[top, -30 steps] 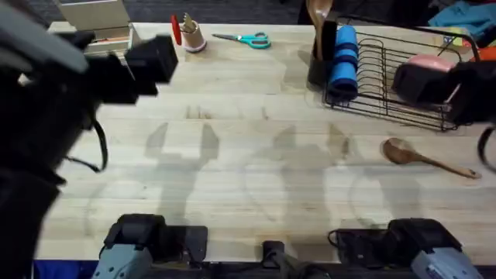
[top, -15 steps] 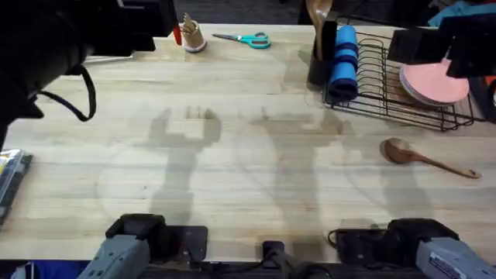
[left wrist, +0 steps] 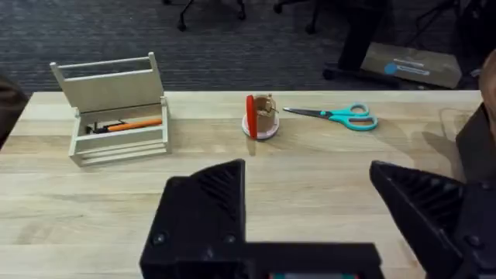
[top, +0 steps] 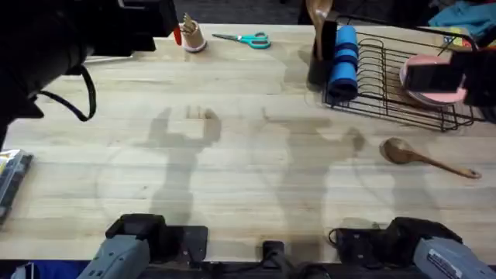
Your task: Pick up the spoon on the table one by one and put them onto the rack
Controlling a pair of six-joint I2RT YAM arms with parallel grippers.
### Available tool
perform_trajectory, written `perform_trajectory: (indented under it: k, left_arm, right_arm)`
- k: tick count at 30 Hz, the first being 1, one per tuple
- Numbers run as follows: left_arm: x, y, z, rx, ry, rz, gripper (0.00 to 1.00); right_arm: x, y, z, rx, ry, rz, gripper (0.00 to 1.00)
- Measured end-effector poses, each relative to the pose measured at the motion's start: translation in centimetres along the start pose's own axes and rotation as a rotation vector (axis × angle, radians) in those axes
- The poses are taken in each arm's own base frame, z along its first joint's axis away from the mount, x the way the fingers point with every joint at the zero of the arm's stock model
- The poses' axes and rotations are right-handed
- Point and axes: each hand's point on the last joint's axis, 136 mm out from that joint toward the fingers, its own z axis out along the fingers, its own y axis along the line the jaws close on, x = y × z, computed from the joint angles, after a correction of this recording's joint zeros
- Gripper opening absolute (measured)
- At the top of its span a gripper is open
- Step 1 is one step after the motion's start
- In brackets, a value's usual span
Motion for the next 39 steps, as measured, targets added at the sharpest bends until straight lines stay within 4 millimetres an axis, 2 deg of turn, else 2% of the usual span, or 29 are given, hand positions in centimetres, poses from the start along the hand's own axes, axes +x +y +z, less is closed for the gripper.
perform_trajectory:
  k: [5, 11, 16, 23, 32, 35, 39]
  left_arm:
    - [0.0, 0.0, 0.0, 0.000, 0.000, 0.000, 0.993]
    - [0.0, 0.0, 0.0, 0.000, 0.000, 0.000, 0.993]
    - [0.0, 0.0, 0.0, 0.000, 0.000, 0.000, 0.993]
    - [0.0, 0.0, 0.0, 0.000, 0.000, 0.000, 0.993]
    - [0.0, 0.0, 0.0, 0.000, 0.000, 0.000, 0.993]
    - [0.0, 0.0, 0.0, 0.000, 0.000, 0.000, 0.993]
    - [0.0, 0.0, 0.0, 0.000, 0.000, 0.000, 0.993]
  right_arm:
    - [2.7, -2.7, -0.3, 0.068, 0.102, 0.033, 0.994]
    - [4.4, -5.0, -0.8, 0.124, 0.163, 0.022, 0.994]
    - [5.9, -5.5, -1.2, 0.127, 0.223, -0.038, 0.994]
    - [8.0, -5.8, -1.9, 0.117, 0.330, -0.208, 0.994]
    - [8.6, -6.8, -2.2, 0.133, 0.389, -0.435, 0.994]
    - [8.8, -7.0, -1.7, 0.116, 0.423, -0.474, 0.994]
    - [9.4, -7.4, 0.0, 0.062, 0.504, -0.507, 0.994]
